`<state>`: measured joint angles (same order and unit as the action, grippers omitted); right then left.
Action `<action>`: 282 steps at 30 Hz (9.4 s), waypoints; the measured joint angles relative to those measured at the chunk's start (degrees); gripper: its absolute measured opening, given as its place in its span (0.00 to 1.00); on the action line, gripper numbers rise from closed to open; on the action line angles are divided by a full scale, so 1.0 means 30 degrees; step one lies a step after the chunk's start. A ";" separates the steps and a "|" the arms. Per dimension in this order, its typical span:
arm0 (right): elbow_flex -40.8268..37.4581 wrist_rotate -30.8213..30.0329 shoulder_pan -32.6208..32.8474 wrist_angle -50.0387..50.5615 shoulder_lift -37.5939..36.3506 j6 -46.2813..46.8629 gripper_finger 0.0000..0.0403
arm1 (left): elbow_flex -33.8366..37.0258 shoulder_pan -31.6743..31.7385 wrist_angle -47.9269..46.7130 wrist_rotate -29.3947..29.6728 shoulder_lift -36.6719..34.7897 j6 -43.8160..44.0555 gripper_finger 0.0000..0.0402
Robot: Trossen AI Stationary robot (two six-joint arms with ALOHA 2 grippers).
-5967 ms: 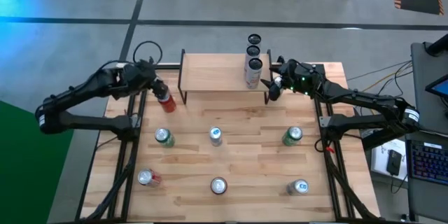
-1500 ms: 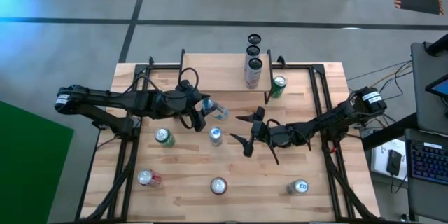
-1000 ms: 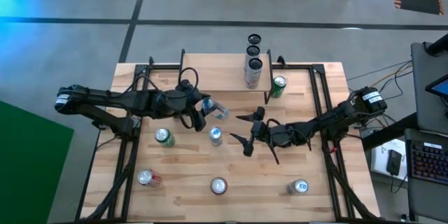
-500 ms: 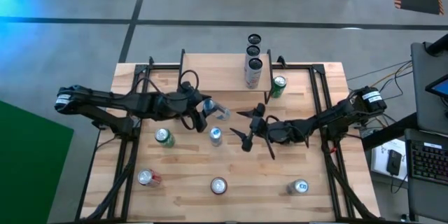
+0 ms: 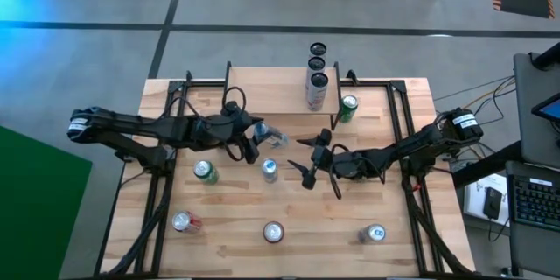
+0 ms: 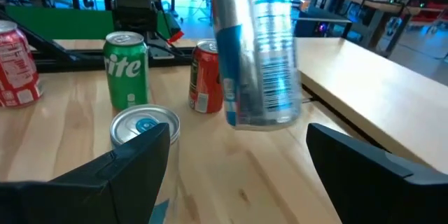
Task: Place canned beverage on shelf
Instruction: Put the top blue soda can on the shelf, then put the top blue soda can on the shelf aligned with the other blue soda can
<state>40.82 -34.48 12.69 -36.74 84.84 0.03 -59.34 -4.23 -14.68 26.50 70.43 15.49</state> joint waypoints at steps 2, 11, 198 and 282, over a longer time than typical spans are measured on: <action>0.0000 0.0127 0.0000 0.0011 0.0000 -0.0590 0.81 | 0.0233 0.0046 0.0847 -0.0001 0.0107 -0.0006 0.57; 0.0049 0.0601 -0.0369 0.0007 0.0000 -0.2362 0.81 | 0.0527 0.0306 0.2262 -0.0015 0.0345 -0.0007 0.57; -0.4350 -0.2535 -0.0044 0.7238 -0.8524 0.6573 0.63 | -0.4582 1.3507 0.7511 -1.1955 0.7011 -0.7804 0.87; 0.4602 0.0441 -0.0257 2.5931 -1.0032 1.7040 0.50 | 0.0704 0.6623 -0.0643 -0.9056 -0.5894 -0.4899 0.60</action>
<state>54.62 -33.16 11.92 41.05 54.74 51.15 -57.23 15.64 -16.61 -0.67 52.75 0.79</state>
